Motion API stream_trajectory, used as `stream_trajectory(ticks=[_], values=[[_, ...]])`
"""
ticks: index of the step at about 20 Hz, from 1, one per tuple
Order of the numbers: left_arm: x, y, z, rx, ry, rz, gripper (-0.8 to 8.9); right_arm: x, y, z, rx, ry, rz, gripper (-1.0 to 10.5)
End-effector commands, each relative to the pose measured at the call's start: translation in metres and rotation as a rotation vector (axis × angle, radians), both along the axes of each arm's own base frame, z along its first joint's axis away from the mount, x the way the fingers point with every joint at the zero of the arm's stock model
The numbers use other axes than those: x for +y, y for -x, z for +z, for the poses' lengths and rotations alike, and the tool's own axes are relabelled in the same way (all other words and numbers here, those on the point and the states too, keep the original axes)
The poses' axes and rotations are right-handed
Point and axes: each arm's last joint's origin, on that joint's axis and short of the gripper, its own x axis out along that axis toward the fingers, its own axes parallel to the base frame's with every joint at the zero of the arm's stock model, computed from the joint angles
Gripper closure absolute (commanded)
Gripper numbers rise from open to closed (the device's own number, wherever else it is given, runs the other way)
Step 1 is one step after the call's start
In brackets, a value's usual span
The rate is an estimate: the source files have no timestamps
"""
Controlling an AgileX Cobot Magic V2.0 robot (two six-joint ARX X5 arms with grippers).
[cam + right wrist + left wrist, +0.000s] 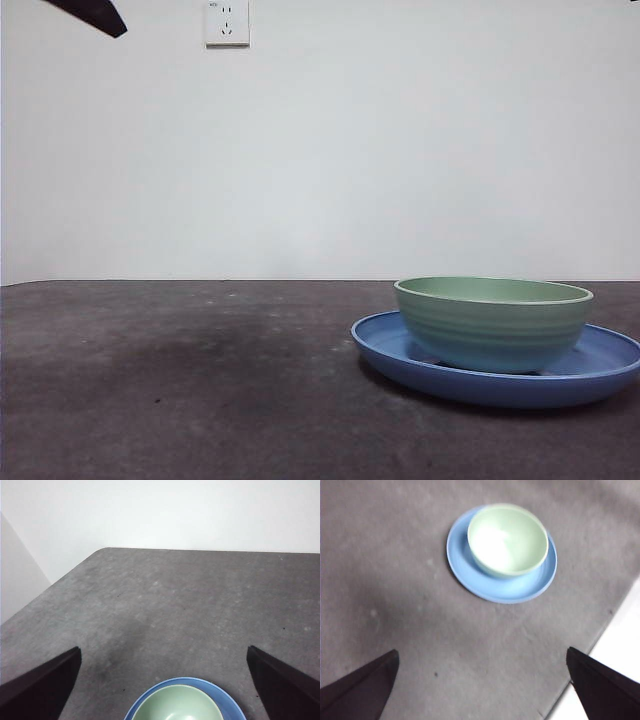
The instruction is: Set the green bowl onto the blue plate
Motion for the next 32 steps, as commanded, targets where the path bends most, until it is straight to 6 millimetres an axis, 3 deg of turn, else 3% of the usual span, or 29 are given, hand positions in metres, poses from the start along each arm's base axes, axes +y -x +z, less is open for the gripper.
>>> stream_trajectory(ticks=[1, 8, 14, 19, 26, 32], values=[[0.001, 0.002, -0.015, -0.018, 0.03, 0.007, 2.27, 0.001, 0.0, 0.006, -0.021, -0.006, 0.007, 3.0], [0.001, 0.003, -0.019, -0.02, 0.032, 0.007, 2.27, 0.001, 0.001, 0.004, 0.029, -0.039, -0.002, 3.0], [0.001, 0.003, -0.019, -0.02, 0.032, 0.007, 2.27, 0.001, -0.008, -0.022, 0.289, -0.004, -0.034, 3.0], [0.001, 0.003, -0.019, -0.02, 0.032, 0.007, 2.27, -0.005, -0.04, -0.058, 0.599, -0.013, -0.043, 3.6], [0.001, 0.003, -0.019, -0.019, 0.032, 0.007, 2.27, -0.041, -0.084, -0.094, 0.722, -0.145, -0.06, 4.7], [0.001, 0.003, -0.019, -0.019, 0.032, 0.007, 2.27, -0.056, -0.117, -0.145, 0.872, -0.196, -0.046, 5.1]])
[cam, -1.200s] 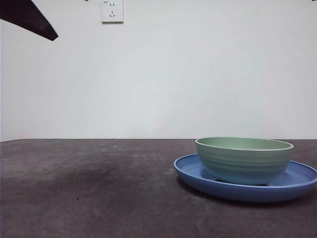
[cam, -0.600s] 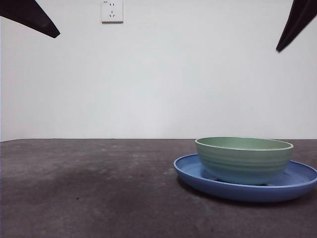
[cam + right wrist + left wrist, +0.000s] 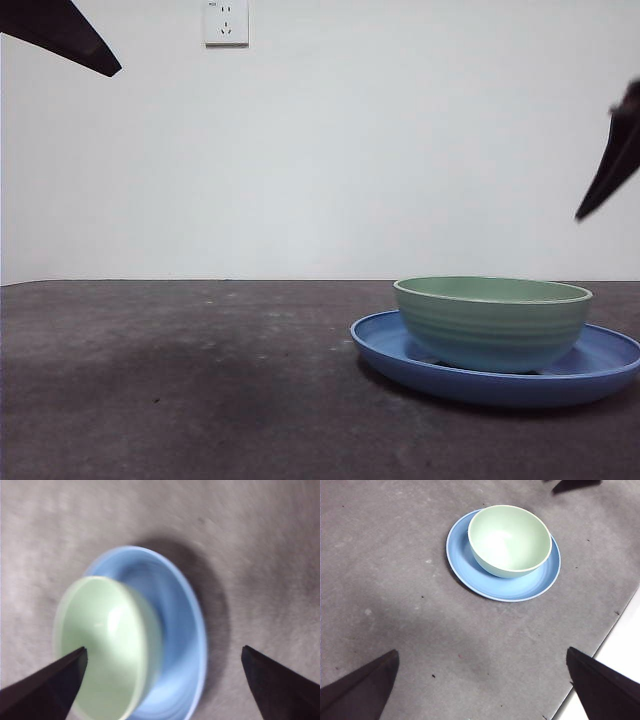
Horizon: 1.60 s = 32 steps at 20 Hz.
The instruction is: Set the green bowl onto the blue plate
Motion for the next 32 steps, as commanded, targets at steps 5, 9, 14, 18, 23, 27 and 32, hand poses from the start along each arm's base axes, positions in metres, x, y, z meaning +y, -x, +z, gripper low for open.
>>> stream_trajectory(ticks=[5, 9, 14, 18, 23, 27, 32], values=[[-0.002, 0.0, 0.004, -0.009, 0.011, 0.0, 2.27, -0.002, -0.022, -0.038, 0.068, -0.004, 0.048, 5.8], [-0.002, 0.0, 0.004, -0.008, 0.011, 0.0, 2.27, 0.001, -0.026, -0.048, 0.072, -0.021, 0.085, 6.3], [-0.002, 0.0, 0.004, -0.008, 0.011, 0.0, 2.27, 0.013, -0.031, -0.059, 0.09, -0.01, 0.129, 6.8], [-0.002, 0.0, 0.004, -0.008, 0.011, 0.0, 2.27, 0.016, -0.033, -0.063, 0.096, 0.029, 0.13, 8.4], [-0.002, 0.0, 0.004, -0.008, 0.011, 0.0, 2.27, 0.016, -0.032, -0.065, 0.121, 0.081, 0.108, 9.4], [-0.002, 0.0, 0.004, -0.008, 0.011, 0.0, 2.27, 0.019, -0.04, -0.054, 0.133, 0.046, 0.089, 9.4], [-0.002, 0.0, 0.004, -0.008, 0.011, 0.0, 2.27, 0.052, -0.058, -0.024, 0.109, 0.117, 0.138, 9.4]])
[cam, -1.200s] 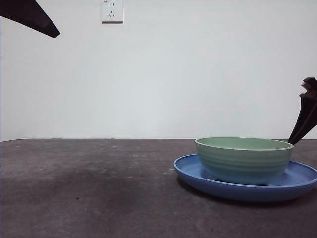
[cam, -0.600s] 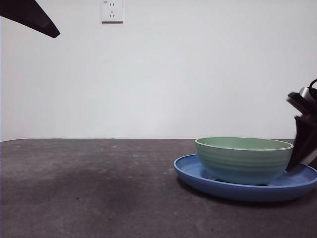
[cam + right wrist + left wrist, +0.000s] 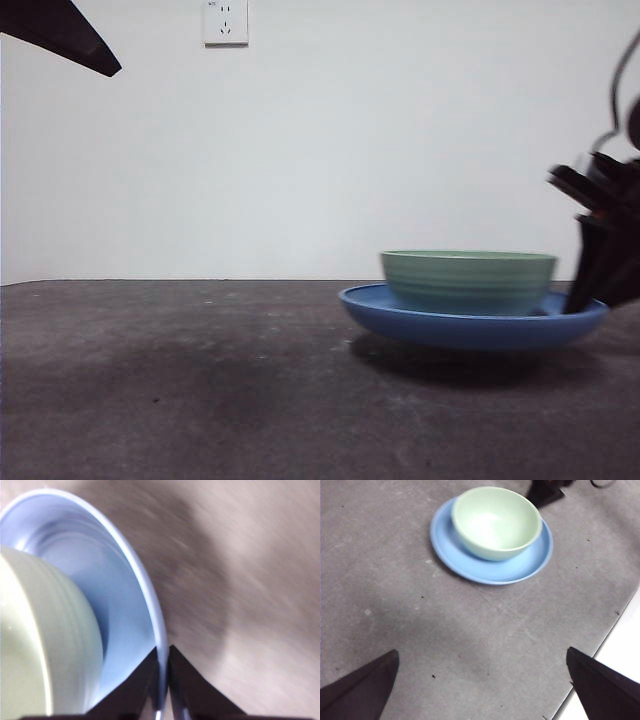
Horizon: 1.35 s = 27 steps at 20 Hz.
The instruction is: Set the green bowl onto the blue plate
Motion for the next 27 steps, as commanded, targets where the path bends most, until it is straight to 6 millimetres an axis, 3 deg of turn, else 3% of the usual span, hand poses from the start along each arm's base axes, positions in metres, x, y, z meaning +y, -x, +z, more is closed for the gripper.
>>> stream_trajectory(ticks=[1, 6, 11, 14, 18, 20, 22, 25, 27], values=[[-0.002, 0.0, 0.004, -0.008, 0.011, 0.0, 2.27, 0.026, -0.01, 0.01, -0.011, 0.003, 0.038, 9.4], [-0.002, 0.0, 0.004, -0.008, 0.011, 0.0, 2.27, 0.087, -0.008, 0.018, -0.059, 0.012, 0.125, 9.4], [-0.002, 0.0, 0.004, -0.009, 0.011, 0.0, 2.27, 0.122, -0.007, -0.004, -0.03, 0.044, 0.166, 9.4], [-0.002, 0.0, 0.004, -0.008, 0.011, 0.0, 2.27, 0.127, -0.009, -0.017, -0.003, 0.05, 0.178, 9.4], [-0.002, 0.0, 0.004, -0.008, 0.011, 0.0, 2.27, 0.127, -0.01, -0.018, 0.002, 0.045, 0.171, 9.2], [-0.002, 0.0, 0.004, -0.008, 0.011, 0.0, 2.27, 0.127, -0.01, -0.018, 0.005, 0.046, 0.171, 7.6], [-0.002, 0.0, 0.004, -0.008, 0.011, 0.0, 2.27, 0.127, -0.01, -0.017, -0.005, 0.051, 0.177, 7.2], [-0.002, 0.0, 0.004, -0.008, 0.011, 0.0, 2.27, 0.121, -0.012, -0.003, -0.03, 0.072, 0.168, 7.2], [-0.002, 0.0, 0.004, -0.008, 0.011, 0.0, 2.27, 0.114, -0.013, 0.019, -0.071, 0.132, 0.147, 7.2]])
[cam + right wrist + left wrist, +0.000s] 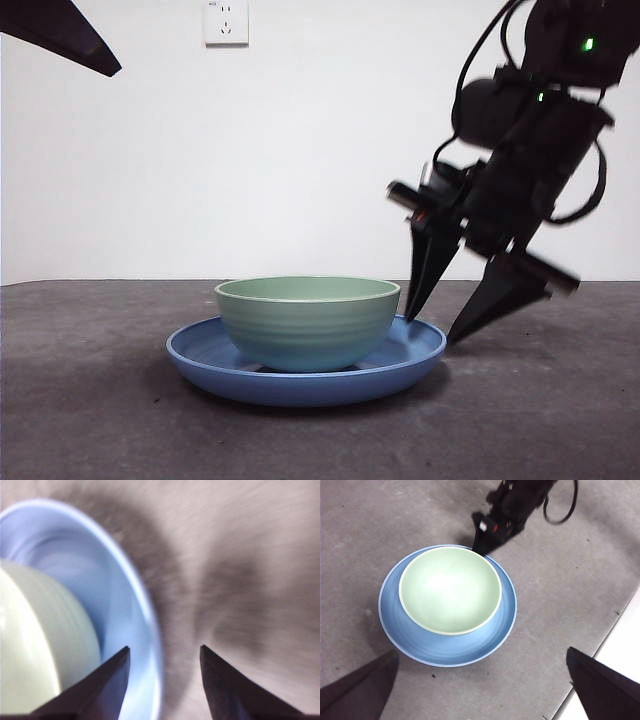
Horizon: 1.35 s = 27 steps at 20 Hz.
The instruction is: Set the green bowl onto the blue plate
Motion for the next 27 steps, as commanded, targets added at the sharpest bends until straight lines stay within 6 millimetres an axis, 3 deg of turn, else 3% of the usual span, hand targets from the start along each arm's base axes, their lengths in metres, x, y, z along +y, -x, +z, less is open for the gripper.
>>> stream_trajectory(ticks=[1, 4, 7, 8, 13, 20, 23, 27], values=[[-0.002, 0.0, 0.004, -0.008, 0.011, 0.0, 2.27, -0.007, -0.004, 0.035, -0.097, 0.058, 0.0, 7.2], [-0.002, 0.0, 0.004, -0.008, 0.011, 0.0, 2.27, -0.019, 0.009, 0.073, -0.157, 0.116, -0.034, 6.9], [-0.002, 0.0, 0.004, -0.008, 0.011, 0.0, 2.27, -0.029, 0.04, 0.11, -0.217, 0.146, -0.039, 3.8], [-0.002, 0.0, 0.004, -0.008, 0.011, 0.0, 2.27, -0.03, 0.051, 0.12, -0.231, 0.149, -0.016, 3.3], [-0.002, 0.0, 0.004, -0.008, 0.011, 0.0, 2.27, -0.041, 0.125, 0.164, -0.305, 0.236, 0.069, 2.9], [-0.002, 0.0, 0.004, -0.008, 0.011, 0.0, 2.27, -0.057, 0.202, 0.191, -0.42, 0.203, 0.262, 2.9], [-0.002, 0.0, 0.004, -0.008, 0.011, 0.0, 2.27, -0.063, 0.217, 0.197, -0.488, 0.171, 0.28, 2.9], [-0.002, 0.0, 0.004, -0.009, 0.012, 0.0, 2.3, -0.067, 0.222, 0.2, -0.511, 0.159, 0.276, 2.9]])
